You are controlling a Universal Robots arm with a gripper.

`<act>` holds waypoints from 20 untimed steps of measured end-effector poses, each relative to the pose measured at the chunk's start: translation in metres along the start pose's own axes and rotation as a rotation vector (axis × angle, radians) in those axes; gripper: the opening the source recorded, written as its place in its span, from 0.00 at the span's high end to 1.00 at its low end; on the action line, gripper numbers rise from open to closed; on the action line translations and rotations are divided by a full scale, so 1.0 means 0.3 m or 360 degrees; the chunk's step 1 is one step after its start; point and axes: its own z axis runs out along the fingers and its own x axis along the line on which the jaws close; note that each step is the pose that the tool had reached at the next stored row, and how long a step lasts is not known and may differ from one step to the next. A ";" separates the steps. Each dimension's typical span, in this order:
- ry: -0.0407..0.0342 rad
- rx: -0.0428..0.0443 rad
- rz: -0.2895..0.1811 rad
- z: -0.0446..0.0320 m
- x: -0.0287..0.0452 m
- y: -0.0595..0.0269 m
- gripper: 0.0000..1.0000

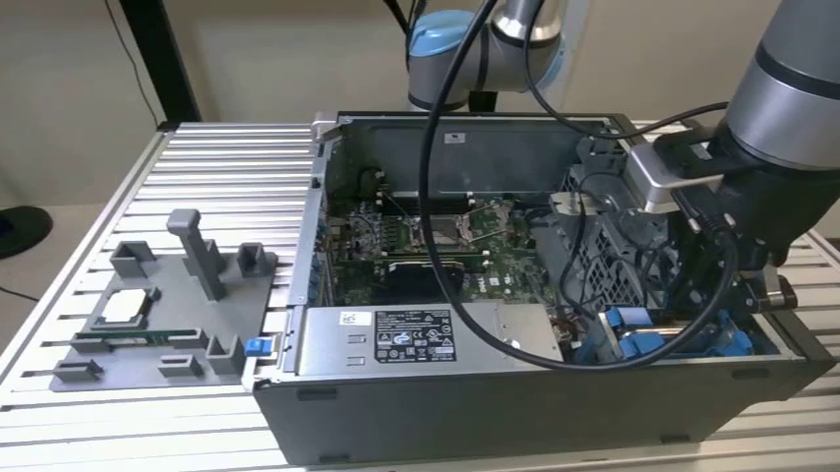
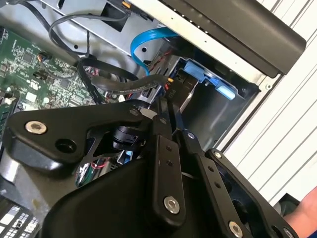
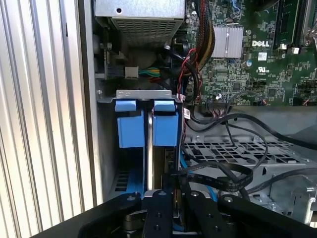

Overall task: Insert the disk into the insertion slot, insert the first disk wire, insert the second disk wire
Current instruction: 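Insert the second disk wire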

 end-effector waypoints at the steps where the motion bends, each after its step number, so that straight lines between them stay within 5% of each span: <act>1: 0.0000 0.0000 0.0000 0.001 0.000 0.000 1.00; 19: 0.0000 0.0003 0.0000 0.034 0.003 0.005 1.00; 20: -0.0001 0.0003 0.0000 0.035 0.002 0.005 0.00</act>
